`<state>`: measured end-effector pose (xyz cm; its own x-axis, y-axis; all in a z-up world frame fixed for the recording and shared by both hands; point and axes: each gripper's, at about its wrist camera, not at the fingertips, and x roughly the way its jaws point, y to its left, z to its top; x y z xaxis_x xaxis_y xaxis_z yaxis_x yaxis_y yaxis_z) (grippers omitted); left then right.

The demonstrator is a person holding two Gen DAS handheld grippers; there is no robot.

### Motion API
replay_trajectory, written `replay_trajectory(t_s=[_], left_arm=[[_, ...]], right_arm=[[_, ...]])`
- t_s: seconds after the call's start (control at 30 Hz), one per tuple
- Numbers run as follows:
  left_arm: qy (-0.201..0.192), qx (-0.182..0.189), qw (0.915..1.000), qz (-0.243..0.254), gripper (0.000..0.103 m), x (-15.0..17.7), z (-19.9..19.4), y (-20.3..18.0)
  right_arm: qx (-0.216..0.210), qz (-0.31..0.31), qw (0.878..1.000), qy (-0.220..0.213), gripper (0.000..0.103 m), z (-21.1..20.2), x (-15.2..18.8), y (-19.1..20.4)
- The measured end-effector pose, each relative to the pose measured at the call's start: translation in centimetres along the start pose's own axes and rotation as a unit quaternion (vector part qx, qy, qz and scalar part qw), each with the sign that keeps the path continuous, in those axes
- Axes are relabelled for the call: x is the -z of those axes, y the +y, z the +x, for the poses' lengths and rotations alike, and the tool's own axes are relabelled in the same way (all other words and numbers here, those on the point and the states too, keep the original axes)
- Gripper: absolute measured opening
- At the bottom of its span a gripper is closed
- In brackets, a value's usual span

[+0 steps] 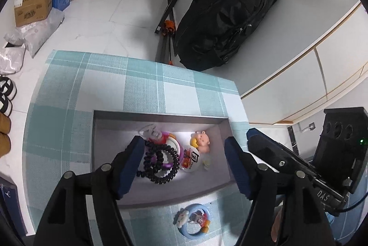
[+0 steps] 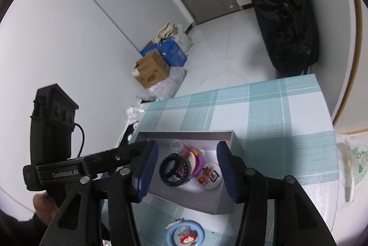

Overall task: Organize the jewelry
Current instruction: 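Open both grippers in the box and withdraw them, then reach the left gripper to the blue ring teether and grasp it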

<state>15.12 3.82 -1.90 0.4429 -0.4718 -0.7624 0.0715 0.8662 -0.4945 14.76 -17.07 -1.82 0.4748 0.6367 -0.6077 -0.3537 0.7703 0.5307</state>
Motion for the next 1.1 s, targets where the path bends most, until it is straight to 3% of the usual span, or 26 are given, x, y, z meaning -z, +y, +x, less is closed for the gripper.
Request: replay_trajectory(t_s=[0.2,0.57,0.7,0.87,1.1], left_arm=[[-0.007,-0.018,0.9997,0.016,0.068,1.1,-0.9,-0.5],[-0.028,-0.015,0.9974,0.064,0.068,4.7,-2.6,-1.6],[-0.02,-0.008,0.9964,0.082,0.068,6.2,-2.9,-1.9],[-0.001,-0.031,0.9913,0.128,0.074,8.8,-2.0,-3.4],[0.035,-0.058,0.9848,0.16,0.074,11.1,0.5,-4.3]], right_arm=[[0.0,-0.01,1.0,-0.005,0.057,-0.9,0.6,0.3],[0.019,-0.037,0.999,-0.033,0.084,-3.4,2.0,1.1],[0.036,-0.041,0.998,-0.036,0.088,-4.2,2.8,1.0],[0.048,-0.02,0.998,-0.038,0.1,-5.2,3.7,0.5],[0.058,-0.017,0.998,-0.017,0.101,-5.9,5.3,0.5]])
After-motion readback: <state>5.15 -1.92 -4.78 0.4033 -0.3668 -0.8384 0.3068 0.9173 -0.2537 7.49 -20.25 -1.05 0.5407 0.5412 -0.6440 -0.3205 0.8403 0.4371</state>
